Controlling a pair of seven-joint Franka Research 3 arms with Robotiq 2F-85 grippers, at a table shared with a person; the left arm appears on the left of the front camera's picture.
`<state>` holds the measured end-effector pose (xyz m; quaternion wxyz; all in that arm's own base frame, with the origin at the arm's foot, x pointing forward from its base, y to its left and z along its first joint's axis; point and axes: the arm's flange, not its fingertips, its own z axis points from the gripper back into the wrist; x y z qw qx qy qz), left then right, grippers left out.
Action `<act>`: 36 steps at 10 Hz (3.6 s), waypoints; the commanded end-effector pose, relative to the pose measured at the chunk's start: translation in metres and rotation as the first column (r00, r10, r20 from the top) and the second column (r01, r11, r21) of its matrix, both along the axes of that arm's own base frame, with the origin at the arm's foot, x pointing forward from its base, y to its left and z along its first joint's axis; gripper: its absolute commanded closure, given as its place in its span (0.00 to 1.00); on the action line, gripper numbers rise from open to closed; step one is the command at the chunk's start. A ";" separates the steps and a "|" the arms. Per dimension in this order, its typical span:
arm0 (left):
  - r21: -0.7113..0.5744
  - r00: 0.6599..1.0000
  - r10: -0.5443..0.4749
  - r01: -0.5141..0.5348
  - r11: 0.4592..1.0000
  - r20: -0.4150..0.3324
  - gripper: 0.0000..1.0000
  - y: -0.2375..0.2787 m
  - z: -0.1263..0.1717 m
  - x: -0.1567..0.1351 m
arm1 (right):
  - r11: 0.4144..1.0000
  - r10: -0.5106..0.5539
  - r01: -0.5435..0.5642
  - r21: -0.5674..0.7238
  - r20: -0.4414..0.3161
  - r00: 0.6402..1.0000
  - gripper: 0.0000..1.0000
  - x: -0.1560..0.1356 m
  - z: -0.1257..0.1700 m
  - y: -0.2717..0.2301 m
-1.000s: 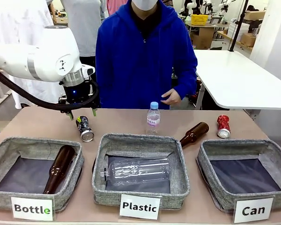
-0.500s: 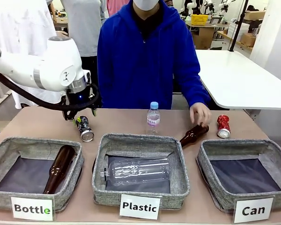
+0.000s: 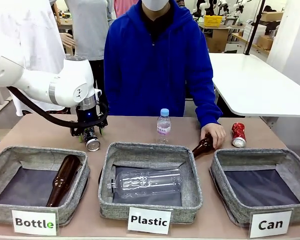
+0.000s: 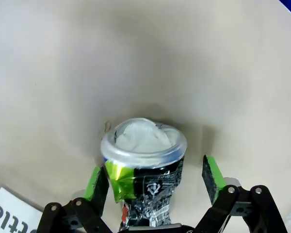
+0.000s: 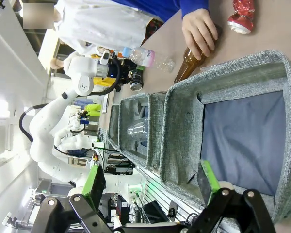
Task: Sort the can waste into the basket.
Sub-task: Pick up the can waste from the table and place it in the right Fabric basket.
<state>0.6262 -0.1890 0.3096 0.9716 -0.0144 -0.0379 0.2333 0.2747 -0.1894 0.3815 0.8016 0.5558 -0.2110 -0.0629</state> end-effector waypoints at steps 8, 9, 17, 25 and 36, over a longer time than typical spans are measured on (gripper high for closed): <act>-0.113 0.993 -0.115 0.114 0.987 0.003 1.00 0.031 0.044 -0.011 | 1.000 -0.004 0.003 0.010 0.034 0.999 0.00 0.003 0.001 0.000; -0.156 0.988 -0.151 0.156 0.975 0.041 1.00 0.046 0.067 -0.021 | 1.000 -0.004 0.003 0.010 0.034 0.999 0.00 0.003 0.001 0.000; -0.029 0.388 -0.870 0.916 0.399 0.304 1.00 0.188 0.213 -0.193 | 1.000 -0.004 0.003 0.010 0.034 0.999 0.00 0.003 0.001 0.000; -0.134 0.549 -0.597 0.791 0.597 0.585 1.00 0.391 0.282 -0.318 | 1.000 -0.004 0.003 0.010 0.034 0.999 0.00 0.003 0.001 0.000; -0.212 0.401 -0.679 0.913 0.348 0.615 1.00 0.235 0.257 -0.294 | 1.000 -0.004 0.003 0.010 0.034 0.999 0.00 0.003 0.001 0.000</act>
